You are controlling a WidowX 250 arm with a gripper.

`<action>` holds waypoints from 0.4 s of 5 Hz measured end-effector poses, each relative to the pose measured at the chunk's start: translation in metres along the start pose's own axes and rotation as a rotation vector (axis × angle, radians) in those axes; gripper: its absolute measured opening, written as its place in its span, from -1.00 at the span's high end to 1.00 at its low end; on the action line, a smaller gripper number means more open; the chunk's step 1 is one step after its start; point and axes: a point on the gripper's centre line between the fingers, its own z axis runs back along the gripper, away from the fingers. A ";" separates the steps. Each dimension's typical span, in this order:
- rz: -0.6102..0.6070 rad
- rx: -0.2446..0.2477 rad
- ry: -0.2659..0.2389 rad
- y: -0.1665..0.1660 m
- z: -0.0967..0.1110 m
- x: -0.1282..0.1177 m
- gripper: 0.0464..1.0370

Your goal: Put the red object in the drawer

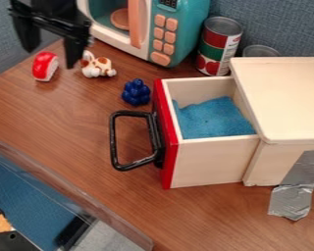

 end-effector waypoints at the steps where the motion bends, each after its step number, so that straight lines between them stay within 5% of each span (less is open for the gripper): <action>1: 0.004 0.008 0.013 0.024 -0.025 0.014 -0.93; 2: 0.030 0.001 0.039 0.039 -0.046 0.035 -0.93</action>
